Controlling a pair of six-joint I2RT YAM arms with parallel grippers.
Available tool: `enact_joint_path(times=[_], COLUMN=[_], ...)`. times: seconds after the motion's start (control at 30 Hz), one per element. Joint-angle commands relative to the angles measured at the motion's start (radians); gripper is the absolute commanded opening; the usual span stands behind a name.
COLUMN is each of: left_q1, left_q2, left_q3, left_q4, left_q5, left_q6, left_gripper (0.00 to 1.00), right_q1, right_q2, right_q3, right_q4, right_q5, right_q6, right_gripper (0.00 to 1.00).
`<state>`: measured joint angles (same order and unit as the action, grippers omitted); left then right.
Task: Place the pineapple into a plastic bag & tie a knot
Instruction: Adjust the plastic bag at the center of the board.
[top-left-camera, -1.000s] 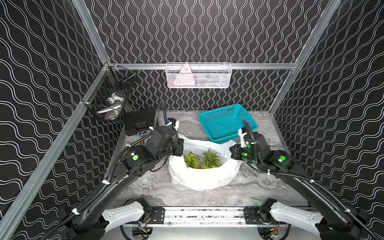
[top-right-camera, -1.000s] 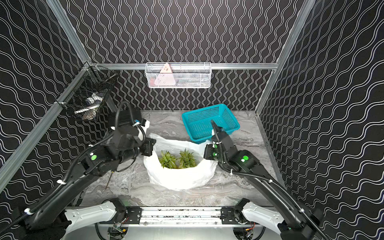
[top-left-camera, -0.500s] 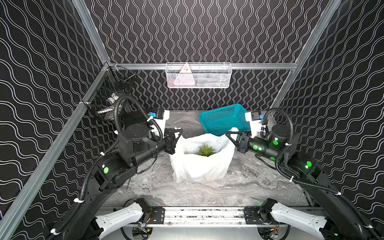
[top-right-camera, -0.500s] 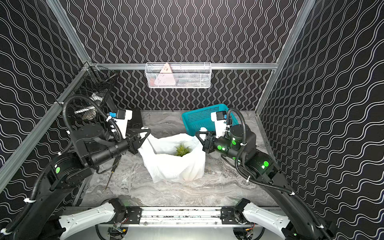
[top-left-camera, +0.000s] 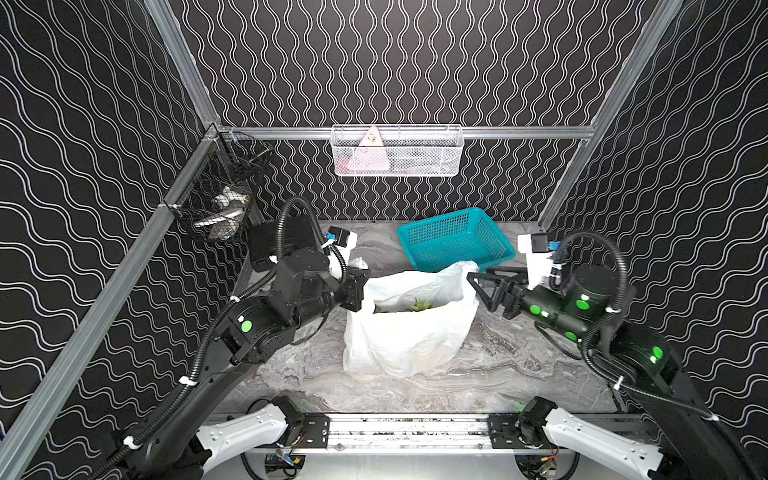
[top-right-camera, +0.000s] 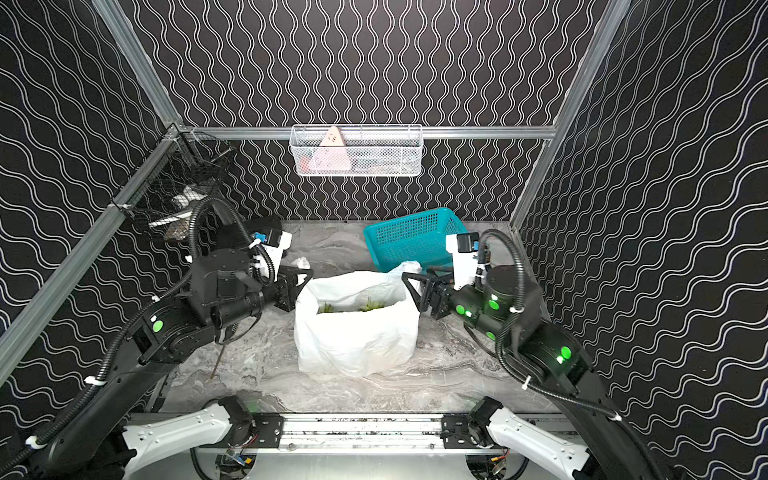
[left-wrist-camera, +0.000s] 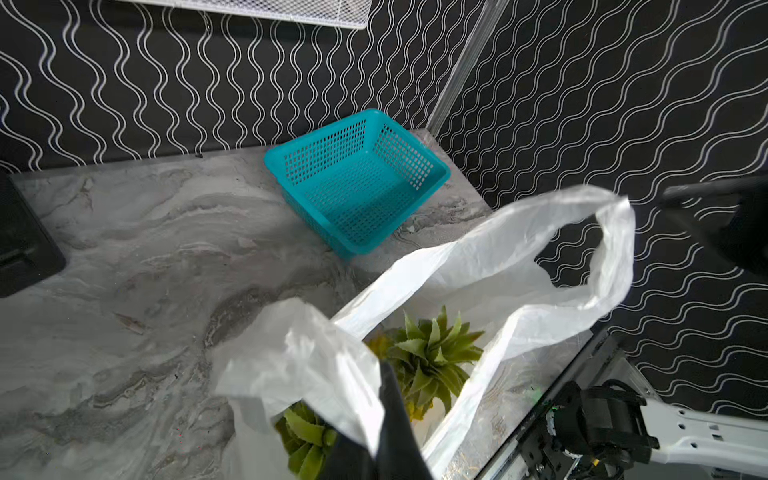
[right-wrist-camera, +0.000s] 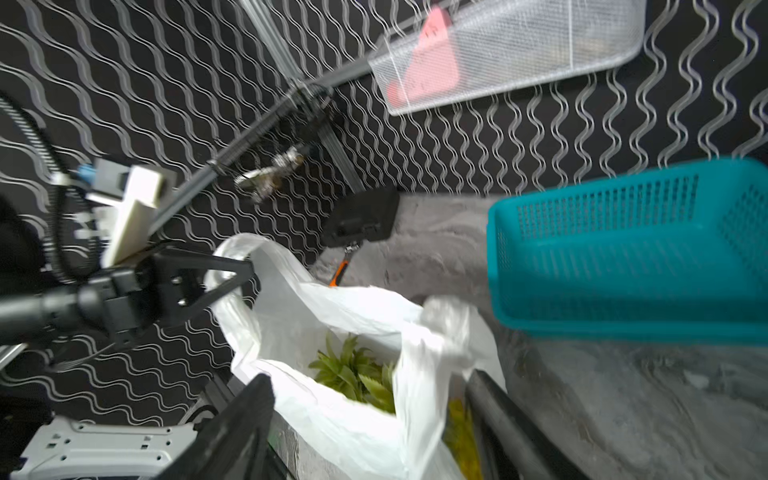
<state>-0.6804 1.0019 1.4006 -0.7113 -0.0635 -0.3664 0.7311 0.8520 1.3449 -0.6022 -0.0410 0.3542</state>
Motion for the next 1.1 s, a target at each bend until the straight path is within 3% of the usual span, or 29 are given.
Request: enact_joint_path(times=[0.0,0.07,0.17,0.27,0.33,0.47,0.6,0.77,0.9,1.07], left_q1=[0.001,0.001,0.001,0.001,0.001,0.001,0.001,0.001,0.001,0.001], left_q2=[0.005,0.005,0.001,0.009,0.014,0.008,-0.017,-0.023,-0.002,-0.015], left_q3=[0.032,0.04,0.028,0.022,0.023,0.036,0.047,0.077,0.088,0.083], left_q4=[-0.01,-0.009,0.004,0.01,0.013,0.001,-0.028,-0.075,-0.087,-0.065], left_q5=[0.003,0.016,0.024,0.018,0.032,0.085,0.173,0.133,0.1,0.169], left_q6=[0.068,0.085,0.078,0.075,0.078,0.102,0.183,0.186,0.176,0.194], left_gripper=[0.0,0.0,0.0,0.0,0.0,0.0,0.0,0.0,0.0,0.0], right_q1=[0.013,0.075,0.296,0.37,0.37,0.363,0.308,0.164,0.153,0.152], right_q2=[0.072,0.139,0.276,0.445,0.497,0.453,0.414,0.457,0.552,0.665], right_q3=[0.05,0.033,0.001,0.029,0.011,-0.11,-0.186,-0.207,-0.196,-0.188], right_q4=[0.02,0.108,0.278,0.336,0.382,0.559,0.68,0.85,0.928,1.089], right_q5=[-0.204,-0.293,-0.178,-0.13,-0.11,-0.093,-0.276,-0.497,-0.674,-0.746], right_q6=[-0.076,-0.096,-0.222,-0.348,-0.428,-0.509,-0.537,-0.482,-0.468,-0.382], right_gripper=[0.82,0.98,1.0,1.0,1.0,1.0,1.0,1.0,1.0,1.0])
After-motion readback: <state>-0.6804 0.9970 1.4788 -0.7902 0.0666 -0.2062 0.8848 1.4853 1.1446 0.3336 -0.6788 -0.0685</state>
